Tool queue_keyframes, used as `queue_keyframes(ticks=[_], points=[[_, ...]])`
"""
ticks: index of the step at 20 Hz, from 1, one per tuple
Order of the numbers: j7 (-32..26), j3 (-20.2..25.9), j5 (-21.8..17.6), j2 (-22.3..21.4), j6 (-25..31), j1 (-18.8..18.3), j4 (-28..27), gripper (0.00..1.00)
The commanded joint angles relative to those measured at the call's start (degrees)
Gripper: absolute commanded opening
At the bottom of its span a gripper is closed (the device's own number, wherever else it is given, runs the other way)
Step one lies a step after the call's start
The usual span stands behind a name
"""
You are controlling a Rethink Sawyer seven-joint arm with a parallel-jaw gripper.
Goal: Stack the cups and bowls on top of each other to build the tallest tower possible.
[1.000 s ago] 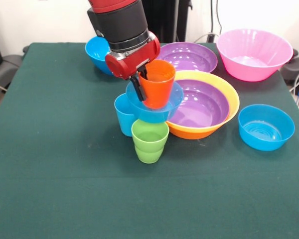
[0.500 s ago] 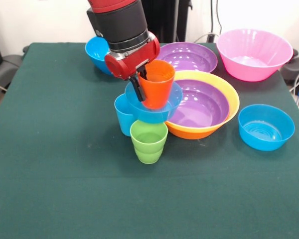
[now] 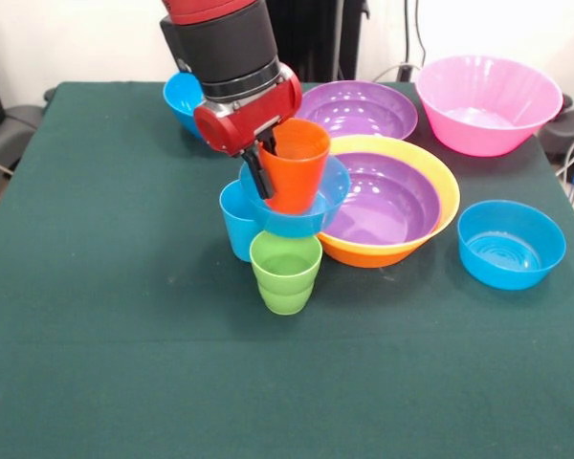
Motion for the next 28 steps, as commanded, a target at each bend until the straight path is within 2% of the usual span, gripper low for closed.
queue_keyframes(ticks=[1, 11, 28], points=[[2.3, 0.93, -4.25, 1.2, 2.36, 1.35, -4.38, 0.0], [2.61, 1.46, -4.0, 1.83, 1.76, 0.55, -3.12, 0.0], [3.29, 1.64, -5.06, 7.13, -1.32, -0.35, 0.38, 0.0]])
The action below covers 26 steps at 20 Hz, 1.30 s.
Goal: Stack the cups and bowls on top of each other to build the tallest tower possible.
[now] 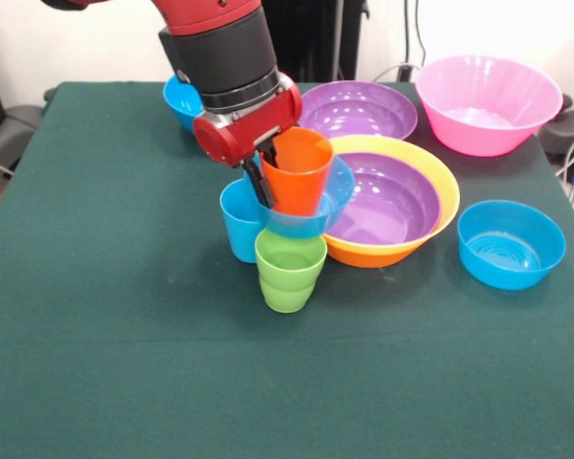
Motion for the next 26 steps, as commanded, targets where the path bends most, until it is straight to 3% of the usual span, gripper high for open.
queue_keyframes(ticks=[1, 13, 14, 26], points=[[3.31, 0.91, -5.02, 5.21, -0.94, -0.16, 1.8, 0.0], [2.6, -0.91, -6.46, 2.98, 0.94, 1.42, 0.1, 0.0], [2.59, -0.9, -6.83, 2.94, 1.19, 1.46, -0.07, 1.0], [2.45, 0.25, -8.15, 3.1, 0.7, 0.66, 0.15, 1.0]])
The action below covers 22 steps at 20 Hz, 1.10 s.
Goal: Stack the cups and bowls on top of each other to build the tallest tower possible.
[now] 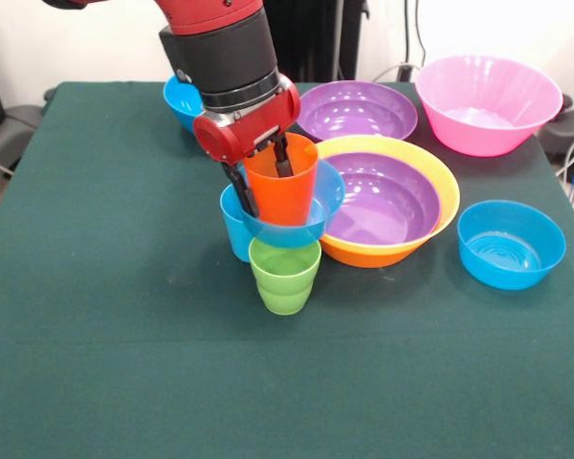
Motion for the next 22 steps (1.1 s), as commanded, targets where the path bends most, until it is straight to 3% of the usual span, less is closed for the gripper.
queue_keyframes(ticks=[1, 12, 22], points=[[2.46, 0.23, -5.26, 3.32, 0.63, 0.62, 0.19, 1.0], [3.93, -0.14, -4.53, 1.71, 1.02, 1.23, 0.43, 1.0], [4.05, -1.73, -4.04, -4.97, 6.11, 2.37, 1.75, 1.0]])
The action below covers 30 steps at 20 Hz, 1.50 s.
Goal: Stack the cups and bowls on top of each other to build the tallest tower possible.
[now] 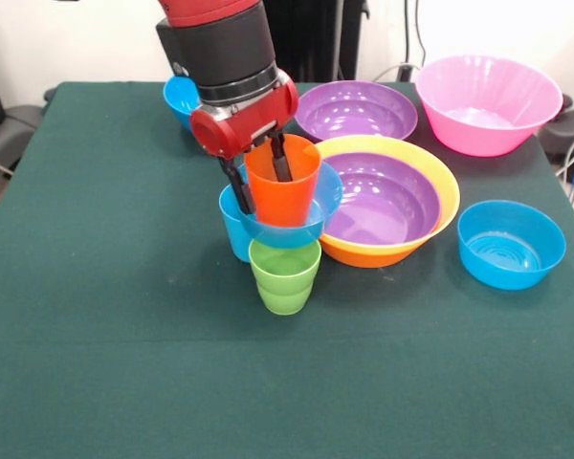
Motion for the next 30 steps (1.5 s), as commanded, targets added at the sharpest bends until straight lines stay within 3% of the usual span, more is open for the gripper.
queue_keyframes(ticks=[1, 10, 22, 26, 30], points=[[4.0, -1.8, -3.67, -4.29, 6.83, 2.33, 1.64, 1.0], [3.82, -1.31, -3.1, -8.4, 8.56, 1.57, 3.91, 1.0], [3.65, 1.05, 0.43, -14.94, 13.05, -0.31, 7.46, 1.0], [2.57, 0.3, -0.34, -13.96, 16.94, 0.28, 3.36, 1.0], [-1.53, -0.36, -1.86, -13.96, 24.25, -1.35, -2.56, 1.0]])
